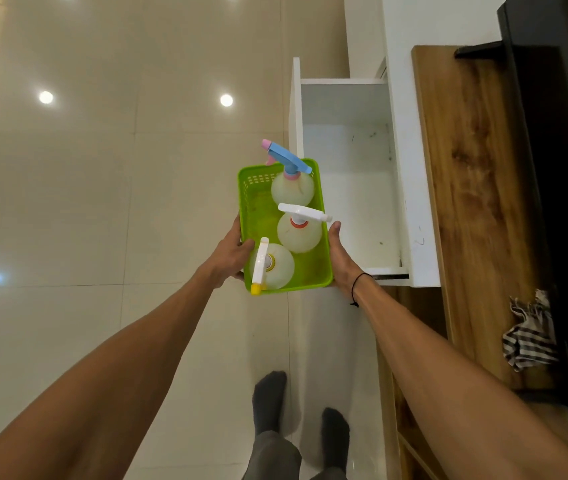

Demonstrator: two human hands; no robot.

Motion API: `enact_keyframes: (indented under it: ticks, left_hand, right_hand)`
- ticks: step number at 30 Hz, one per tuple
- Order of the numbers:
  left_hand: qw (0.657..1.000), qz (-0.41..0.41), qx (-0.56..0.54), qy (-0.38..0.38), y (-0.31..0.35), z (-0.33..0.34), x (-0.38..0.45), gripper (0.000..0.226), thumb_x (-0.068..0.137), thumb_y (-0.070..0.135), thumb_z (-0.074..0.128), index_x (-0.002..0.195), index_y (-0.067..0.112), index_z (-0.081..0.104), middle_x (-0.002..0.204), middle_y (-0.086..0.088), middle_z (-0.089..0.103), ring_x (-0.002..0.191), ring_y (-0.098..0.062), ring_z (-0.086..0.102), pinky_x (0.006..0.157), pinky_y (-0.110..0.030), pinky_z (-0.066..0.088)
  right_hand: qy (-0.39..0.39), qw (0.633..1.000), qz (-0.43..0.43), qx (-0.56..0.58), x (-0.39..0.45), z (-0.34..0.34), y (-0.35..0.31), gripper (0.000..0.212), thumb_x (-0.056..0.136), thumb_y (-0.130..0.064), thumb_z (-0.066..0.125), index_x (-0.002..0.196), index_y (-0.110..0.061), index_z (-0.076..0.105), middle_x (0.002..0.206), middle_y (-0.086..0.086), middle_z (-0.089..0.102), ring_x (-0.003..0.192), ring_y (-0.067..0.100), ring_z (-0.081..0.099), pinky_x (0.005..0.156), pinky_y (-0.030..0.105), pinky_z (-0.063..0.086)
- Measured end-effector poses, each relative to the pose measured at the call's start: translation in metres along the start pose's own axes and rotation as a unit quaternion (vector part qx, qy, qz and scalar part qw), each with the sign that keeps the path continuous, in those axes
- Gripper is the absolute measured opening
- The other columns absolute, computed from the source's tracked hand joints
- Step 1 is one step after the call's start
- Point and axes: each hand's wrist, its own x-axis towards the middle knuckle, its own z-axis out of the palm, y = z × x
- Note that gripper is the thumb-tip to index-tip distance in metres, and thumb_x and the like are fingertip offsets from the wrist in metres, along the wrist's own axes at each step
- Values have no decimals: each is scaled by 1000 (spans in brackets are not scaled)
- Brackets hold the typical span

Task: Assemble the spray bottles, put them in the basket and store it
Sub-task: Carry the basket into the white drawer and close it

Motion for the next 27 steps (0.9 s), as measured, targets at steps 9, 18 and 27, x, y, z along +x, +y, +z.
enact_keyframes:
  ticks: [9,18,27]
  left_hand:
    - [1000,-3,19,2,36,-18,5,66,108,24,47,160,52,19,138,-9,62,107,-32,71,58,-45,64]
    - [1000,-8,12,20,106,23,29,68,104,17,50,159,49,27,127,-14,67,107,-33,72,63,-53,66]
    - [998,-40,-8,44,144,68,67,62,105,17,52,158,42,33,126,-19,66,110,-39,70,68,-57,66]
  right_hand:
    - [25,999,25,-18,-29,7,-44,98,79,-94,4,156,-42,37,154,0,49,139,32,50,105,64,47]
    - [114,978,-111,-137,-30,-56,-100,70,100,-71,22,150,-29,46,145,2,56,135,28,51,116,52,41]
    - [135,942,-129,-278,-11,-122,-140,37,110,-33,33,145,-24,44,109,12,62,98,34,60,77,43,56]
